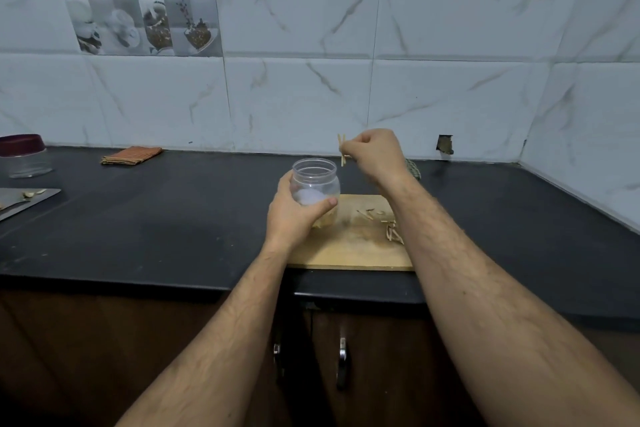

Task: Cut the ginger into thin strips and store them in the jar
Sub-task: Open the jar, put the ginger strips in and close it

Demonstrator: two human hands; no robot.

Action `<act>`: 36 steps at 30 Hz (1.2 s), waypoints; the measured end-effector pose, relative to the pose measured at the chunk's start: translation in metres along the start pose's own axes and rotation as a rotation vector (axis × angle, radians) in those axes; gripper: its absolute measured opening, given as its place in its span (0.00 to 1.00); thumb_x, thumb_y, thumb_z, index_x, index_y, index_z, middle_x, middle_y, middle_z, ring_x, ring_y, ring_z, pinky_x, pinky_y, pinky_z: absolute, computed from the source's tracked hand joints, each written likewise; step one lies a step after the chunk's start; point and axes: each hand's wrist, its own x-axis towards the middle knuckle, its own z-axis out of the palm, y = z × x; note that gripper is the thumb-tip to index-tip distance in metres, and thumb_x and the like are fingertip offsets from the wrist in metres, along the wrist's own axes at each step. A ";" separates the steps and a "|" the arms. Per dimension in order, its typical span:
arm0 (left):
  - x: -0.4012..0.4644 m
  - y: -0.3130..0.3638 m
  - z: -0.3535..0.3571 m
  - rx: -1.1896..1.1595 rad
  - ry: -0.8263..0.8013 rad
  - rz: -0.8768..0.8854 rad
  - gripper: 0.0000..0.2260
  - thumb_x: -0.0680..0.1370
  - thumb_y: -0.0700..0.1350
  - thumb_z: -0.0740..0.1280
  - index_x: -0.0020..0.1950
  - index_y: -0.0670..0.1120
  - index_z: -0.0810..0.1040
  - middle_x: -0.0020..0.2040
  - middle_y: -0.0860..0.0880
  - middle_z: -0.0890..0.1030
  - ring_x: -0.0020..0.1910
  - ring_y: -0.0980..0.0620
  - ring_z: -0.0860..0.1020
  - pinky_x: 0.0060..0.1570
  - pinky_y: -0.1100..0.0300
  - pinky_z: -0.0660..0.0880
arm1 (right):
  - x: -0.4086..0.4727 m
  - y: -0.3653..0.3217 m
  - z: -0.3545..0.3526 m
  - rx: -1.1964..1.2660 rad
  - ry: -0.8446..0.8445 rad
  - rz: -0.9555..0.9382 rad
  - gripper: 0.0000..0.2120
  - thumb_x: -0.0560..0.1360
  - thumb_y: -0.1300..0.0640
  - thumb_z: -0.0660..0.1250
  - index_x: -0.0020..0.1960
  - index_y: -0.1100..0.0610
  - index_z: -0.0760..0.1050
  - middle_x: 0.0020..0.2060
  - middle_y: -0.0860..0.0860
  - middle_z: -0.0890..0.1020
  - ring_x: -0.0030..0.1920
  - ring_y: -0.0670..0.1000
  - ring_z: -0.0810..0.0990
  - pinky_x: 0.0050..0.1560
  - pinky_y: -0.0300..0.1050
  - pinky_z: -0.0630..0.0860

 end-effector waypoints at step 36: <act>-0.014 -0.001 0.043 0.132 0.041 -0.036 0.39 0.68 0.56 0.77 0.74 0.55 0.62 0.64 0.58 0.72 0.64 0.57 0.71 0.55 0.62 0.65 | -0.003 0.108 0.003 -0.873 -0.405 -0.146 0.09 0.76 0.62 0.62 0.39 0.56 0.78 0.39 0.53 0.80 0.42 0.55 0.79 0.39 0.46 0.72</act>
